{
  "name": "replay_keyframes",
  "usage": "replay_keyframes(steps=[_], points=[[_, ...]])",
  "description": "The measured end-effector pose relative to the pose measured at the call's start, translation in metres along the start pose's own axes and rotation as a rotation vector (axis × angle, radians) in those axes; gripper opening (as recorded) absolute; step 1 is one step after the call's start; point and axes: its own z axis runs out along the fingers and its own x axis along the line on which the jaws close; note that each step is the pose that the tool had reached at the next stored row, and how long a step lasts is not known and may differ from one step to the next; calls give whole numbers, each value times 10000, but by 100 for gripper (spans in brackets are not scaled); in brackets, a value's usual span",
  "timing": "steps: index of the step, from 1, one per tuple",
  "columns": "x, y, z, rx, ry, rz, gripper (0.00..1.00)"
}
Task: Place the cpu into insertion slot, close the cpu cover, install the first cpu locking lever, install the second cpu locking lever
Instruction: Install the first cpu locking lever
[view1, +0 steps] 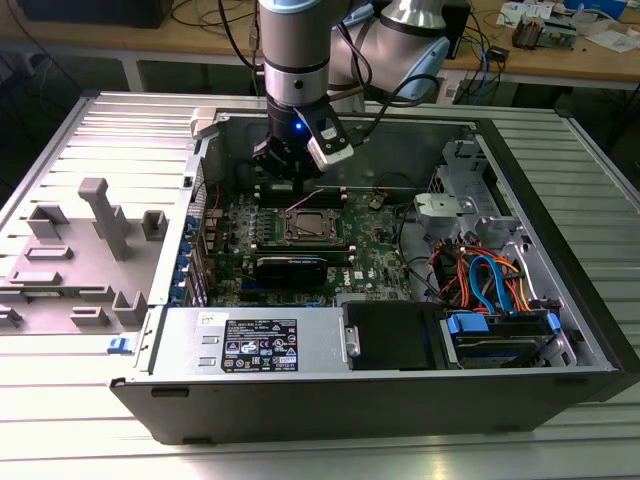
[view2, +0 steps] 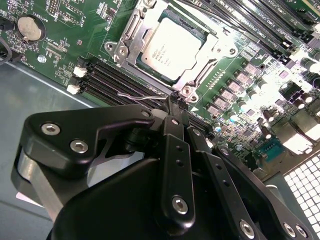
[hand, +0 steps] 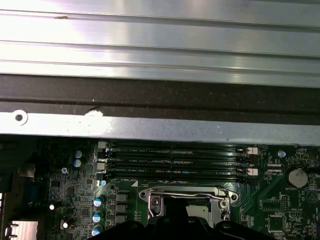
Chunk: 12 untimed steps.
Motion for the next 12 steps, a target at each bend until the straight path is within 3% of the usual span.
replay_keyframes(steps=[12], points=[[-54,23,70,-1,-1,-1,11]])
